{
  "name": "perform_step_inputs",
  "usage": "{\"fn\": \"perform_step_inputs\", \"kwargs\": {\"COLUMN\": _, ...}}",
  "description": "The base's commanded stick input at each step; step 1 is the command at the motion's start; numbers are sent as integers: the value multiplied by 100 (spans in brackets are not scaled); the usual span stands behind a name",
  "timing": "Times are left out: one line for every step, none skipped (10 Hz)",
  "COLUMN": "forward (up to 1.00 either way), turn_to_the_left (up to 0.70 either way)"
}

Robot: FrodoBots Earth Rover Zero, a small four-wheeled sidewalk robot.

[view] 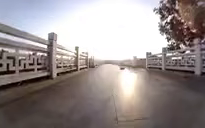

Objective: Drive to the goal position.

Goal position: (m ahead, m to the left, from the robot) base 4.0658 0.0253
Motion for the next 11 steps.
{"fn": "perform_step_inputs", "kwargs": {"forward": 45, "turn_to_the_left": 0}}
{"fn": "perform_step_inputs", "kwargs": {"forward": 45, "turn_to_the_left": 0}}
{"fn": "perform_step_inputs", "kwargs": {"forward": 45, "turn_to_the_left": 0}}
{"fn": "perform_step_inputs", "kwargs": {"forward": 45, "turn_to_the_left": 0}}
{"fn": "perform_step_inputs", "kwargs": {"forward": 45, "turn_to_the_left": 0}}
{"fn": "perform_step_inputs", "kwargs": {"forward": 45, "turn_to_the_left": 0}}
{"fn": "perform_step_inputs", "kwargs": {"forward": 45, "turn_to_the_left": 0}}
{"fn": "perform_step_inputs", "kwargs": {"forward": 45, "turn_to_the_left": 0}}
{"fn": "perform_step_inputs", "kwargs": {"forward": 45, "turn_to_the_left": 0}}
{"fn": "perform_step_inputs", "kwargs": {"forward": 45, "turn_to_the_left": 0}}
{"fn": "perform_step_inputs", "kwargs": {"forward": 45, "turn_to_the_left": 0}}
